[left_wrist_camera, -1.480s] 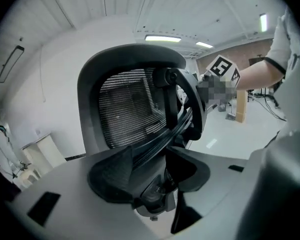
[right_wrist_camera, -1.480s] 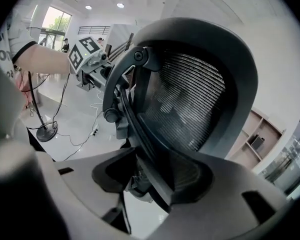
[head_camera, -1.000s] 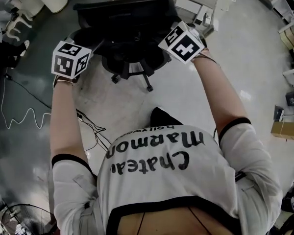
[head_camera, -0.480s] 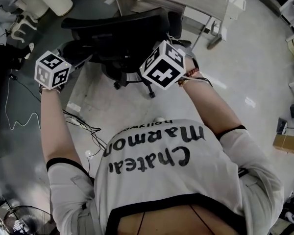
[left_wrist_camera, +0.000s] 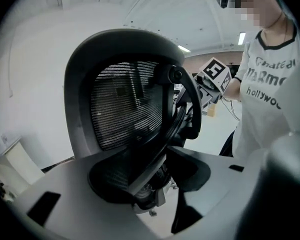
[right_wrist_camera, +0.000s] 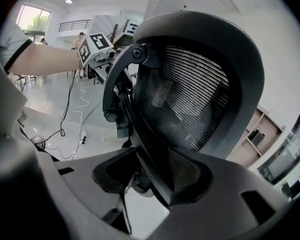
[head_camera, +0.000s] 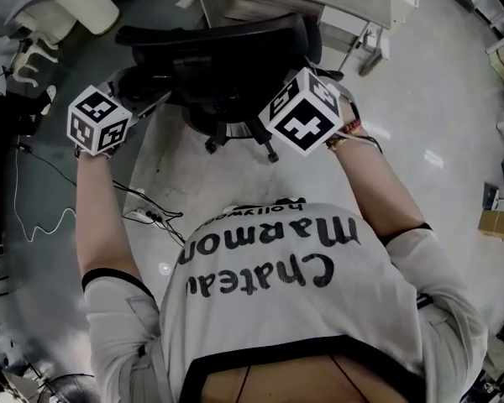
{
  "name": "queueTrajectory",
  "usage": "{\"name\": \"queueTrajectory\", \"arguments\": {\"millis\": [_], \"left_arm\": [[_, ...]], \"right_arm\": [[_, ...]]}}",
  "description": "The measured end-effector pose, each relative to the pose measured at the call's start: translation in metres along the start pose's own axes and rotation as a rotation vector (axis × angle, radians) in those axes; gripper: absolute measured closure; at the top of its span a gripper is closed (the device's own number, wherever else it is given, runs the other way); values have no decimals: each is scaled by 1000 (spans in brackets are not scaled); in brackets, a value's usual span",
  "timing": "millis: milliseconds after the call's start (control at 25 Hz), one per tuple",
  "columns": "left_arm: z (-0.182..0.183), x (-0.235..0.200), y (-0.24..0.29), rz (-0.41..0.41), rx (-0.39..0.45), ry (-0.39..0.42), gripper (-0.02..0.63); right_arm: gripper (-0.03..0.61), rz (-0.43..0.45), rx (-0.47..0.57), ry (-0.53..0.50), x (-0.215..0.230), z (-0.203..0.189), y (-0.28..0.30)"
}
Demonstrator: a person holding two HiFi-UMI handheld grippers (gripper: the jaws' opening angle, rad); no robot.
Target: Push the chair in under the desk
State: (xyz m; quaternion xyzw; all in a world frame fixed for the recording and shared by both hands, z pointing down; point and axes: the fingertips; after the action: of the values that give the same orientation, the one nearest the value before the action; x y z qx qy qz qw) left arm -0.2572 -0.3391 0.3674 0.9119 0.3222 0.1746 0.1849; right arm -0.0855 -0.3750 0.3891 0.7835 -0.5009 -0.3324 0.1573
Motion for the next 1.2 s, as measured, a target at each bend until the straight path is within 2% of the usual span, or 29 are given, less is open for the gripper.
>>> {"name": "queueTrajectory", "arguments": {"millis": [120,360,640,960,1200], "left_arm": [[-7,-20,-10,-33,4,11,397],[-27,-83,-47,-91,57,49,397],[-20,-85,-46,-122,67,85,399],[-19,-87,-44,-147,50,85,397],[-21,-90,-42,-127,27,78,397]], "right_arm": [[368,-47,-18,18,-9,16,11],[359,-111,-43,75,-28,75,55],[348,-160,-50,124,-24,78,49],[347,-180,-45,122,-26,79,47],[348,-153,-37,126,-20,79,53]]}}
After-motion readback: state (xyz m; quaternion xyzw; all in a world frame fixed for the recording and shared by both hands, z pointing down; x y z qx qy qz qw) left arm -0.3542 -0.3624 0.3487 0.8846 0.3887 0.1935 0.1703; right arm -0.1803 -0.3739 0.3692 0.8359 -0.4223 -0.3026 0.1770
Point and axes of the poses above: the fingertips, and each gripper's own axes: y forward along the fingers, x to its right, z out of its top, and after that the axes turned 7 degrees about x, right-handed
